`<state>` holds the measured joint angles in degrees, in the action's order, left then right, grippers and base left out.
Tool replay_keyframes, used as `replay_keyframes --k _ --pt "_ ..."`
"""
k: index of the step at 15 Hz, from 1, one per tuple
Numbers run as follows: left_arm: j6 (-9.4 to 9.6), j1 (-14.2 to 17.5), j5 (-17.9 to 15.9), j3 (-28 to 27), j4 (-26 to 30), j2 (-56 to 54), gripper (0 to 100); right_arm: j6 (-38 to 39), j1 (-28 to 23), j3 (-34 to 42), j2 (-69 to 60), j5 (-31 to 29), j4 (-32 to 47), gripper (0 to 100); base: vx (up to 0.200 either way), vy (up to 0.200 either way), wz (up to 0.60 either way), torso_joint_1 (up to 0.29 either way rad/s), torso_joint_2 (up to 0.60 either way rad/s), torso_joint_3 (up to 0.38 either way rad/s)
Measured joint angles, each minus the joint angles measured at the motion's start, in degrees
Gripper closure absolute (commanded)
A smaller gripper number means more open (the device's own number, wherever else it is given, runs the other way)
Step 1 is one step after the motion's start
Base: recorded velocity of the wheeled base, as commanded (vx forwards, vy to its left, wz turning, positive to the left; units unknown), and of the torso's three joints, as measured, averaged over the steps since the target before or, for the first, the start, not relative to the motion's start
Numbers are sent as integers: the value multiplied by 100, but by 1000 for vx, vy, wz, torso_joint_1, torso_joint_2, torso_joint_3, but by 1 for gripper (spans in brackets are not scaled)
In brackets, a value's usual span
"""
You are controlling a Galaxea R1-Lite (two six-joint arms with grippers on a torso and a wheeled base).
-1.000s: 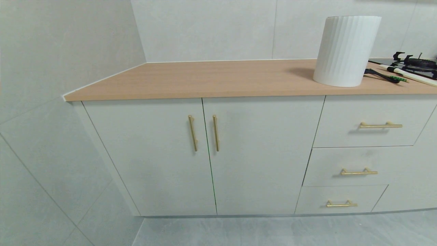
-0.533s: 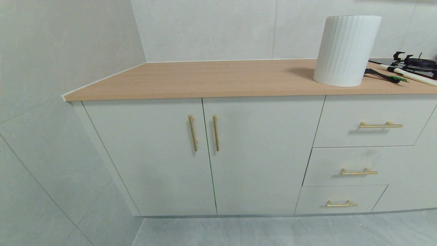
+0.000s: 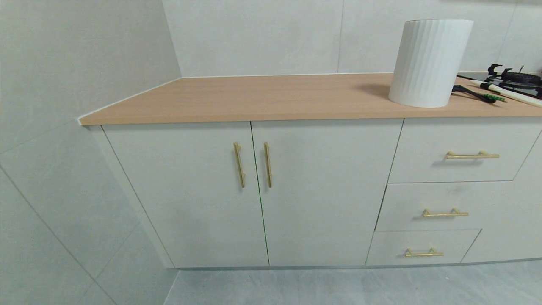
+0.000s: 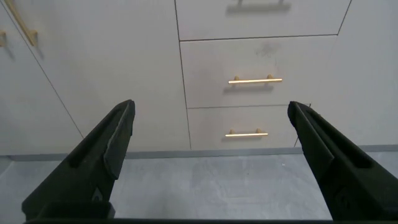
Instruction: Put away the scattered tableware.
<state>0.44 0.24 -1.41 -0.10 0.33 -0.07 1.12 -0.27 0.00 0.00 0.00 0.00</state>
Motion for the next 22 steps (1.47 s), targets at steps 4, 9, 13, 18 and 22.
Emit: replay_keyframes --k 4,9,13,18,22 --pt "2 0 0 0 0 0 0 -48 0 0 0 35 0 0 0 0 0 0 0 0" --pt "-11 0 9 -6 5 0 0 -68 0 0 0 51 11 0 0 0 0 0 0 0" --pt "-1 -4 11 -9 7 0 0 -68 0 0 0 54 22 0 0 -200 0 6 1 2" --pt "-1 0 9 -9 5 0 0 -68 0 0 5 55 21 0 0 -200 0 1 1 1" --pt "-6 0 9 -9 2 0 0 -68 0 0 5 60 21 0 0 -200 0 4 1 2"
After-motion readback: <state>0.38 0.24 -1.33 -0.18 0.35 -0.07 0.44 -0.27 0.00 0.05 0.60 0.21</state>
